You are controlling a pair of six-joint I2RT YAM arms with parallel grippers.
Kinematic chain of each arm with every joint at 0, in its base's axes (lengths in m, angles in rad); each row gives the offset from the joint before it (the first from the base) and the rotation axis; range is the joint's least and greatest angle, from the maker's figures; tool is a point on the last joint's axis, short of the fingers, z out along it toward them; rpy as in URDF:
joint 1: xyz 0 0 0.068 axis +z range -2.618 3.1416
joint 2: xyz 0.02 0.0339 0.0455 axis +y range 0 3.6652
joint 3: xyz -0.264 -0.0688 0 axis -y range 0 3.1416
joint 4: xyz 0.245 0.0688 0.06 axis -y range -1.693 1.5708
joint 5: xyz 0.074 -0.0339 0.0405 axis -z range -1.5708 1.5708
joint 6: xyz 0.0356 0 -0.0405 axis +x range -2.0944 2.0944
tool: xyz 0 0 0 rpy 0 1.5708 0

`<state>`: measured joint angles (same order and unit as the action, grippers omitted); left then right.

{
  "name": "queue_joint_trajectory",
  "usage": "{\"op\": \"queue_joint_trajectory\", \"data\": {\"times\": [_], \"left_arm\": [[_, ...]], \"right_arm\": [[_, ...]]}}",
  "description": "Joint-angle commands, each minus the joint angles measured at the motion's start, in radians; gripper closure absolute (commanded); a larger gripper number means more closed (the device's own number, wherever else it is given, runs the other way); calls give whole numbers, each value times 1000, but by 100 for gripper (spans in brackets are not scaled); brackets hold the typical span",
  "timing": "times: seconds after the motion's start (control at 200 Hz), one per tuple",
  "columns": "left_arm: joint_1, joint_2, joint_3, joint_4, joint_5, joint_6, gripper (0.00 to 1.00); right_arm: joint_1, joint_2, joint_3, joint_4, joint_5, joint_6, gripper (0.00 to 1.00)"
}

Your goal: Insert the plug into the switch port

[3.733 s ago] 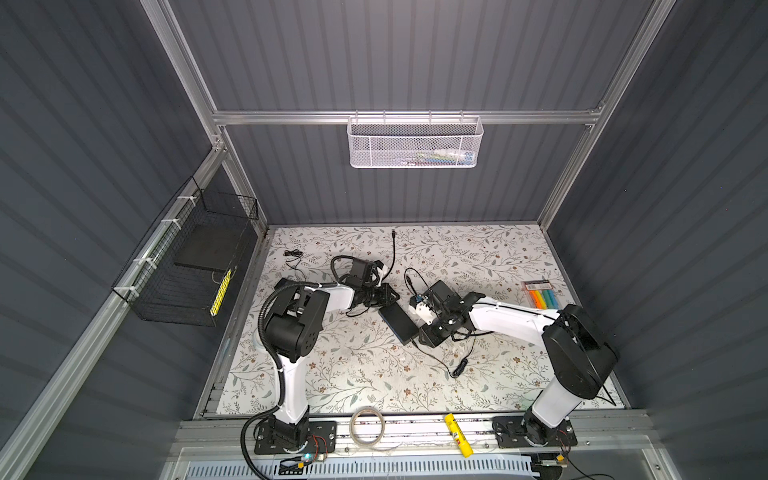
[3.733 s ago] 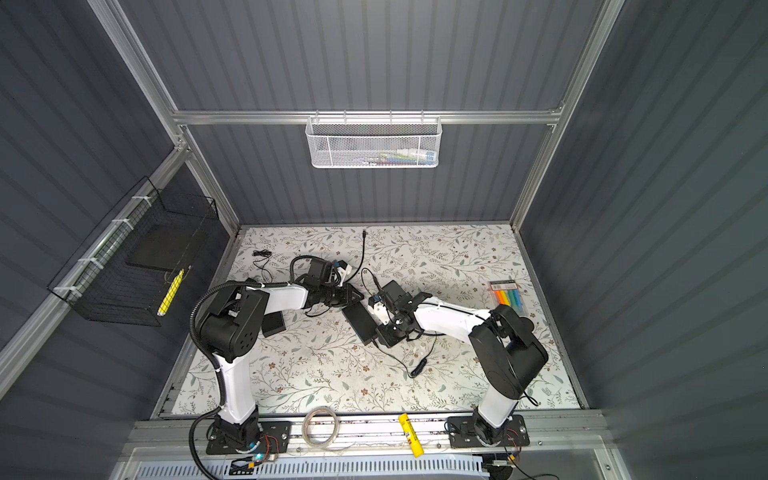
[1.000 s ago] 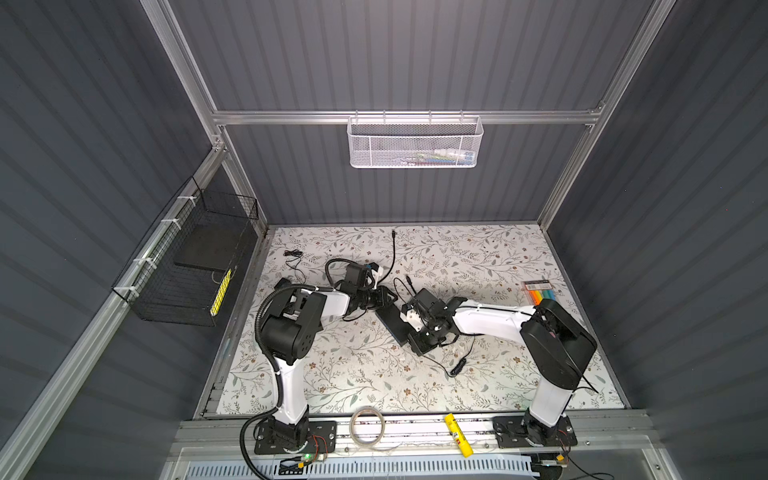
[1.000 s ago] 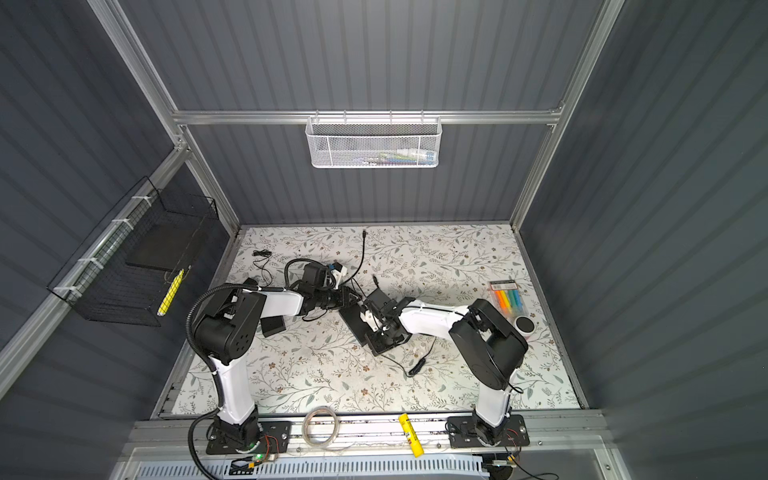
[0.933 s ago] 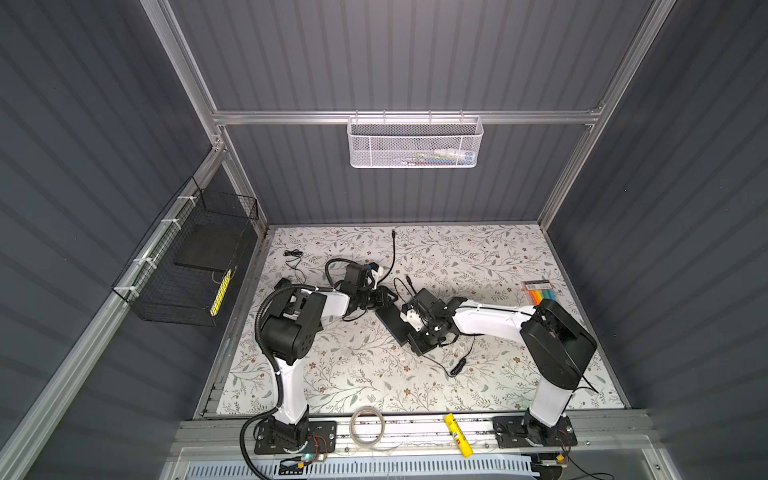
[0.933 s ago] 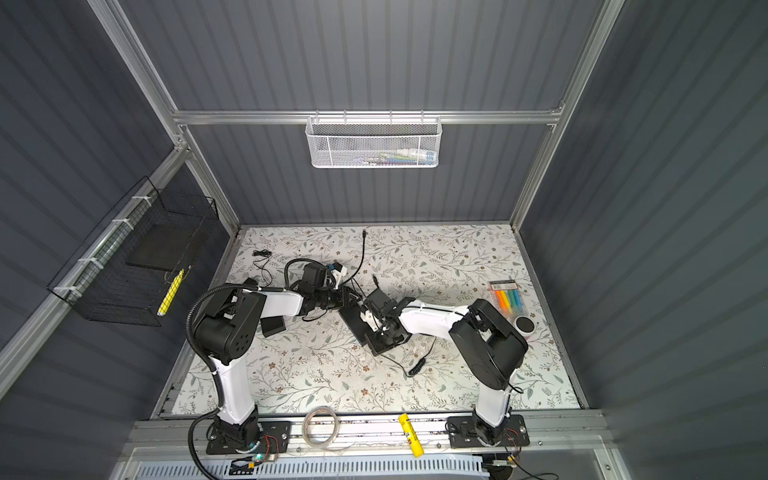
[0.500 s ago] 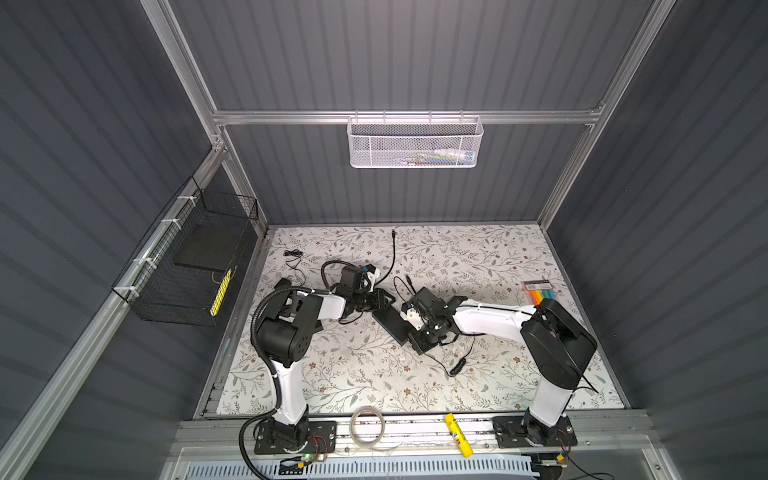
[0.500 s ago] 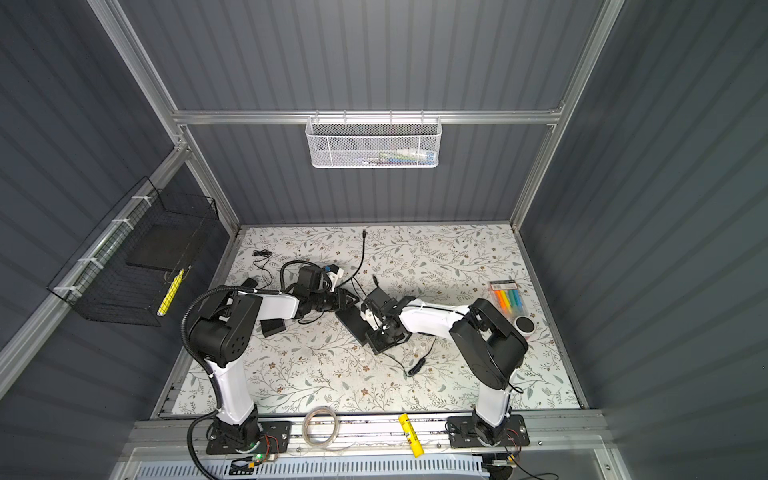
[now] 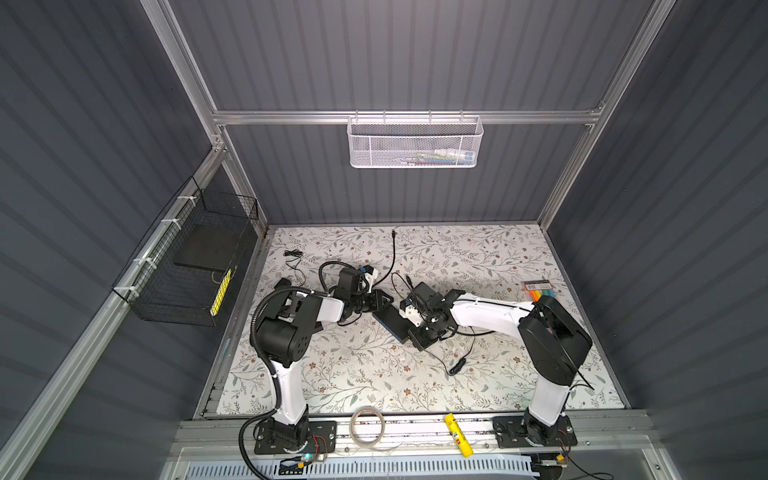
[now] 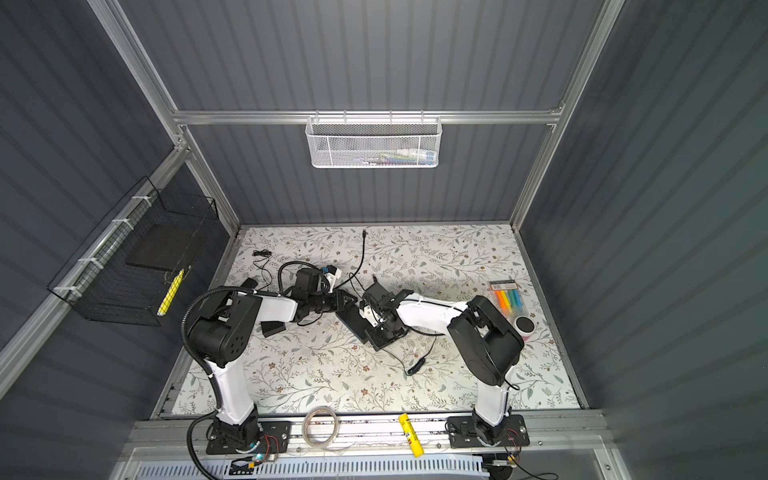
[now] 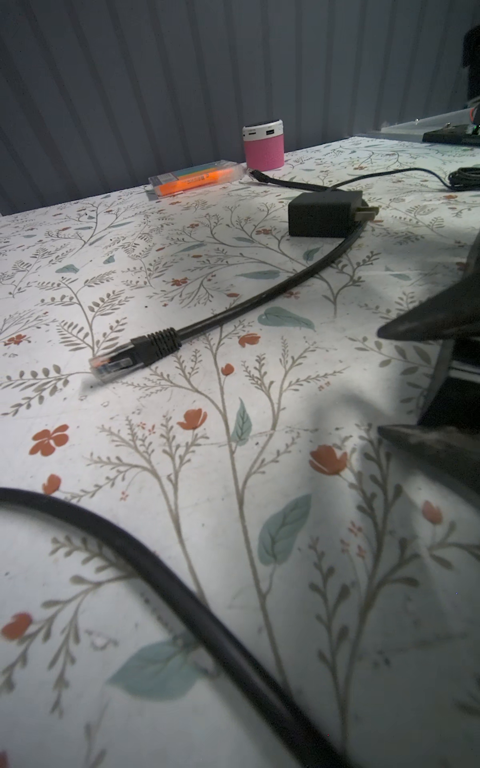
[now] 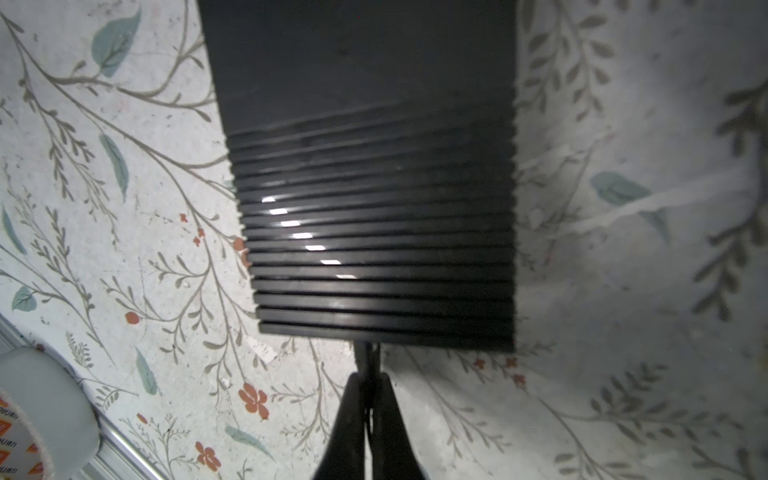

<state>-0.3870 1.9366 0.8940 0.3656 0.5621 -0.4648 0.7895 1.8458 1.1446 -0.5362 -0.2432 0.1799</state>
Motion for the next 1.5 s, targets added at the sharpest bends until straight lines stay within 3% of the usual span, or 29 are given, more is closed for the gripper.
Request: {"op": "queue_joint_trajectory", "data": {"times": [0.0, 1.021, 1.496], "left_arm": [[-22, 41, -73, -220, 0, -19, 65], [-42, 33, -119, -187, -5, -21, 66], [-58, 42, -109, -174, 4, -34, 66]], "right_arm": [[-13, 26, 59, 171, 2, -4, 100], [-42, 112, 289, 90, -28, -109, 100], [-52, 161, 304, 142, -51, -94, 100]]}}
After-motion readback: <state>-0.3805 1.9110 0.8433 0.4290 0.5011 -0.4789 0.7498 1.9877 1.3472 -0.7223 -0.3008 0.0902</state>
